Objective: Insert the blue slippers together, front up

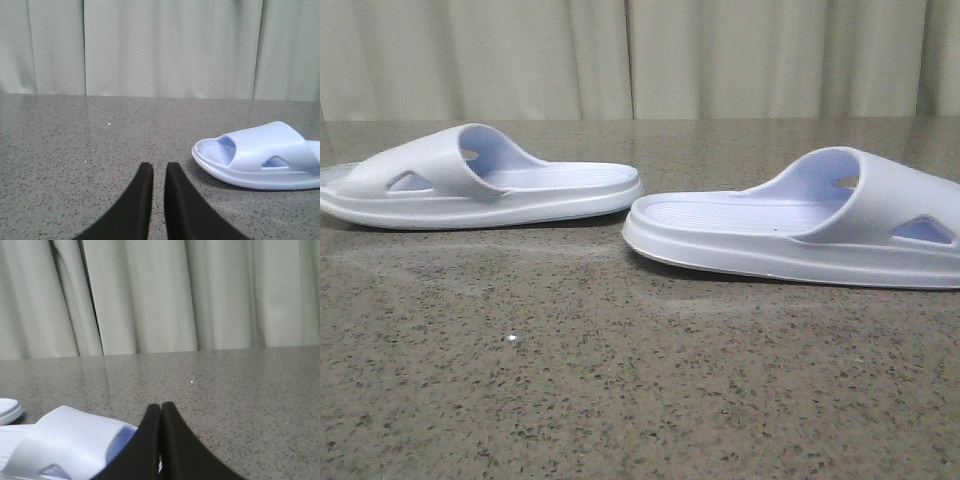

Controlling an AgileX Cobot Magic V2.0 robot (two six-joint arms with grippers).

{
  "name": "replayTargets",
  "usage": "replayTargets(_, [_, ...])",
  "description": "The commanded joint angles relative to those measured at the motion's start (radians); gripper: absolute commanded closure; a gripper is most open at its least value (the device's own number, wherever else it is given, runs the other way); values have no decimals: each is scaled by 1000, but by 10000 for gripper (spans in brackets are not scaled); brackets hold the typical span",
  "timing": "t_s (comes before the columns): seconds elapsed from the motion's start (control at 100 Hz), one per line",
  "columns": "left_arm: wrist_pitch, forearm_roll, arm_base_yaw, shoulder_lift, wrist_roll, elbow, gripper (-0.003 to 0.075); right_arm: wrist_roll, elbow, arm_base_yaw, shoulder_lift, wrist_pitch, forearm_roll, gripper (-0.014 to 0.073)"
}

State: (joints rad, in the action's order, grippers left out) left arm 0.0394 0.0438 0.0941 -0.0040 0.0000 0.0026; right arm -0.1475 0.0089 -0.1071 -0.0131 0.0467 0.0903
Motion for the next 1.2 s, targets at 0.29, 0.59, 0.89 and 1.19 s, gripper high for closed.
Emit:
replayTargets(0.29, [-74,2,7,-28,-8,7,704,10,22,-1,-17,75,10,701])
replayTargets(0.59, [-74,2,7,-28,-8,7,704,10,22,-1,-17,83,10,701])
replayTargets(0.89, [-74,2,7,-28,-8,7,704,10,22,-1,-17,83,10,701])
replayTargets(1.19, [-74,82,7,-28,-8,7,704,8,22,-1,-17,81,10,701])
